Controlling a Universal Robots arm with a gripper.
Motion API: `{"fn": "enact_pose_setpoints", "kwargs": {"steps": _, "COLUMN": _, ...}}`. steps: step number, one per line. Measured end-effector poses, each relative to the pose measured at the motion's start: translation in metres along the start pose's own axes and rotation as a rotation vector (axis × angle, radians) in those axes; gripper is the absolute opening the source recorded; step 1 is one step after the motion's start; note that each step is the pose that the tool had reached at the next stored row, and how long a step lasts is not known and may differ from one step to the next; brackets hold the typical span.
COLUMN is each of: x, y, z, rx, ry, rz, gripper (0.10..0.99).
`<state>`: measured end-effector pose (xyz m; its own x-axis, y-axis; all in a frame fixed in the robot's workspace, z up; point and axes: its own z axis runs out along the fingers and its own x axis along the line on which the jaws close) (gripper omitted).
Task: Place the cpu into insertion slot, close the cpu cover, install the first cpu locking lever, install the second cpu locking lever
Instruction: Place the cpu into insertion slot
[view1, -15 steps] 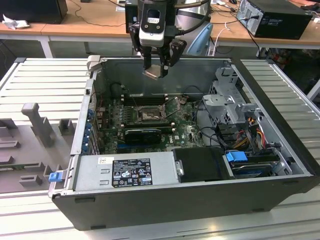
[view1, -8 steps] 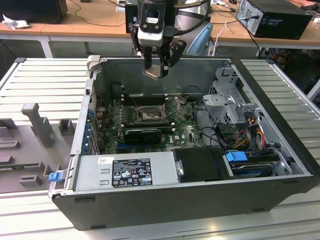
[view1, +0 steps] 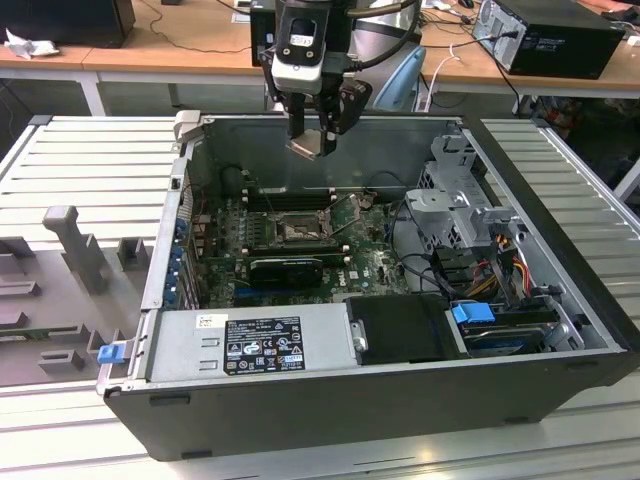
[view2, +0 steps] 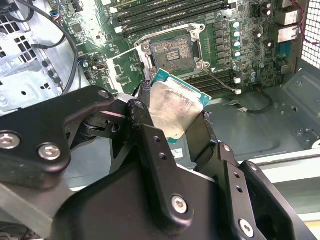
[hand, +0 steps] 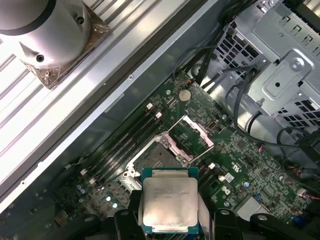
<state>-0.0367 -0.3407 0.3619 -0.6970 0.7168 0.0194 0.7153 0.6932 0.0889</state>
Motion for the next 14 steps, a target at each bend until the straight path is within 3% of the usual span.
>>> {"fn": "enact_pose_setpoints", "kwargs": {"steps": 14, "x": 0.0000, "y": 0.0000, "z": 0.0000, "rx": -0.001, "ry": -0.0057, "rz": 0.064, "gripper": 0.529}}
